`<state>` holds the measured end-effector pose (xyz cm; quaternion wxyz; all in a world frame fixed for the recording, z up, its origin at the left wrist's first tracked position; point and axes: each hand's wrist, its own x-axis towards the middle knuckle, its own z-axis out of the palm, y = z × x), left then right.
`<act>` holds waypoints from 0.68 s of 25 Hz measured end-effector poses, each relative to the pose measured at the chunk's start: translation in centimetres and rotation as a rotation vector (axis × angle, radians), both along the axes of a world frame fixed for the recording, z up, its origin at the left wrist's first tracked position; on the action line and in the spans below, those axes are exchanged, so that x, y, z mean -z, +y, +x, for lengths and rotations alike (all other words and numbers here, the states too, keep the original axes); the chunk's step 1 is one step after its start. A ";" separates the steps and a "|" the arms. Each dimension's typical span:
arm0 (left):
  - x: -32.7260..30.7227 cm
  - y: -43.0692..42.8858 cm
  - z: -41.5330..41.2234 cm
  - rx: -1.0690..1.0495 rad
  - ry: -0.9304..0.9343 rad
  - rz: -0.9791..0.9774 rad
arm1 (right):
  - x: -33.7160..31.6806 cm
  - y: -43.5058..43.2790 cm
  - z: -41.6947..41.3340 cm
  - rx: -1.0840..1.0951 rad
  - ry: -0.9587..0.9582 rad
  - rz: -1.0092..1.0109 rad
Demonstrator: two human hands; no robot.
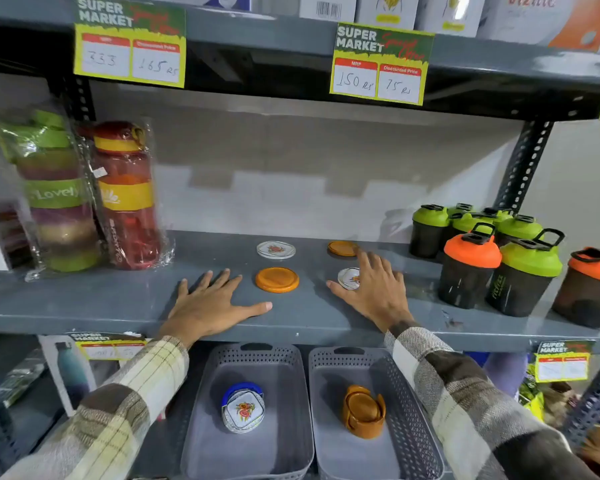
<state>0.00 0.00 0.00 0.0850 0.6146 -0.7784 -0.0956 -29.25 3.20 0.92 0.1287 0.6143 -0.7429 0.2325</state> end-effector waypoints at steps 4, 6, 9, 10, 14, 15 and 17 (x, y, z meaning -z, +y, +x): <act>0.3 -0.5 0.3 -0.016 -0.046 -0.041 | 0.8 -0.6 -0.9 0.044 -0.120 0.102; 0.4 -0.5 0.2 -0.012 -0.041 -0.028 | 1.1 -0.8 -0.9 0.022 -0.156 0.108; 0.5 -0.6 0.2 -0.011 -0.027 -0.036 | 1.4 -1.3 -1.2 0.013 -0.221 0.084; 0.5 -0.6 0.3 -0.012 -0.022 -0.035 | 1.4 -1.2 -1.3 0.020 -0.243 0.092; 0.4 -0.6 0.5 -0.007 -0.003 -0.040 | 1.4 -0.5 -1.1 0.020 -0.241 0.044; 0.4 -0.6 0.6 -0.005 0.006 -0.042 | 1.3 -0.1 -1.0 0.005 -0.245 0.003; 0.4 -0.6 0.6 -0.007 0.013 -0.050 | 0.6 1.2 -0.5 -0.061 -0.242 -0.128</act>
